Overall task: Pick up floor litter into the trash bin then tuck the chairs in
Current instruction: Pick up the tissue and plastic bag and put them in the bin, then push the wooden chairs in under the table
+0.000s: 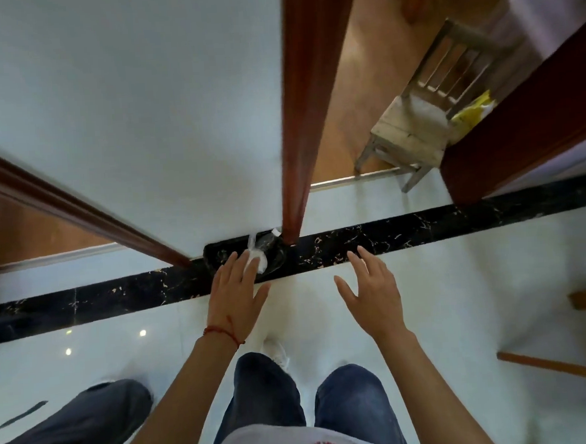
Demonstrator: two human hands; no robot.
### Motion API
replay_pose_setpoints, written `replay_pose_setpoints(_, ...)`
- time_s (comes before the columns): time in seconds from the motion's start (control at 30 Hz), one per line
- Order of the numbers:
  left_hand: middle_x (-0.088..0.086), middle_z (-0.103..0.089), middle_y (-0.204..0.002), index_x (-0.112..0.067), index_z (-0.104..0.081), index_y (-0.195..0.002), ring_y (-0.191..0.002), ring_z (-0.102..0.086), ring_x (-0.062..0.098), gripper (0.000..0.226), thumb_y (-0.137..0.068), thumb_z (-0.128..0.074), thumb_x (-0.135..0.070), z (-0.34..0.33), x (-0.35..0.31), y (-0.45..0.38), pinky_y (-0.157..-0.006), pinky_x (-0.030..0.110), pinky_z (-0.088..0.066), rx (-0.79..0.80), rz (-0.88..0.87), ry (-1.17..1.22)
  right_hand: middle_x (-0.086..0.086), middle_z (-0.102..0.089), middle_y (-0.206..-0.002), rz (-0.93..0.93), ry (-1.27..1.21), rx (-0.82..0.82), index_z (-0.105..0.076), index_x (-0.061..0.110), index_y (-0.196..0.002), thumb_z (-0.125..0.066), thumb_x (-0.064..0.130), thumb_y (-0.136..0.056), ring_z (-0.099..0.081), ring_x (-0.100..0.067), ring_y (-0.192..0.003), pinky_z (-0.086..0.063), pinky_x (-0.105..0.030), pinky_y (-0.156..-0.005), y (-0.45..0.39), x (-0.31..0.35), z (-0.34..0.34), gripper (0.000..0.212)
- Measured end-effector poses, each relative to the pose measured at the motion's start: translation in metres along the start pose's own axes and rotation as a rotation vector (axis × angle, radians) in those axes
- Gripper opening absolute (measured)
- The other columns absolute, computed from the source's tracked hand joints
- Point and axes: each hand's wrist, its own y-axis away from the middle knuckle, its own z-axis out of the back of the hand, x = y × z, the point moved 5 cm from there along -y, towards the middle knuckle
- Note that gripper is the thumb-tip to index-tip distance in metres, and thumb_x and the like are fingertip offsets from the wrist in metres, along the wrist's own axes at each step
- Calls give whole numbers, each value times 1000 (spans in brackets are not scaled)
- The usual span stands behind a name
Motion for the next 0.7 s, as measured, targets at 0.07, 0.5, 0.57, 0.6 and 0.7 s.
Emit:
replay_pose_setpoints(0.07,20,-58,-124,-3,-57,-119,-118,-51,40,57,-86,-33,-42,-2,-22,0,-94,51,-40,4,-43,-7,-16,-57,-128,-53,-21,-19,-56,9,-123,-50,44,-85,-55,-33,-118,-45,-44,-93,13,-16,11,52)
replay_pose_setpoints(0.5,19,-63,-116,-1,-61,-113,-111,-57,38,71,-95,-13,-50,-36,-227,34,-91,53,-46,118,-387,-63,-17,-62,-121,-372,-40,-194,-59,6,-118,-45,45,-86,-59,-33,-112,-47,-44,-91,143,-171,94,53)
replay_pose_setpoints(0.57,19,-63,-117,-1,-61,-114,-111,-57,38,70,-95,-14,-50,-44,-264,43,-91,54,-46,144,-459,-78,-17,-59,-125,-440,-50,-217,-57,6,-121,-36,49,-86,-56,-33,-116,-44,-43,-94,170,-197,106,59)
replay_pose_setpoints(0.6,19,-63,-117,-2,-61,-115,-111,-56,38,70,-95,-14,-50,-48,-282,48,-91,54,-46,155,-497,-92,-17,-57,-127,-479,-60,-229,-56,6,-123,-33,50,-85,-53,-33,-119,-42,-43,-97,184,-209,112,62)
replay_pose_setpoints(0.7,18,-62,-118,-3,-61,-114,-111,-57,38,72,-94,-12,-52,-59,-332,63,-90,53,-47,186,-608,-146,-16,-54,-132,-594,-80,-282,-54,7,-126,-30,53,-85,-49,-33,-123,-38,-42,-101,225,-240,130,67)
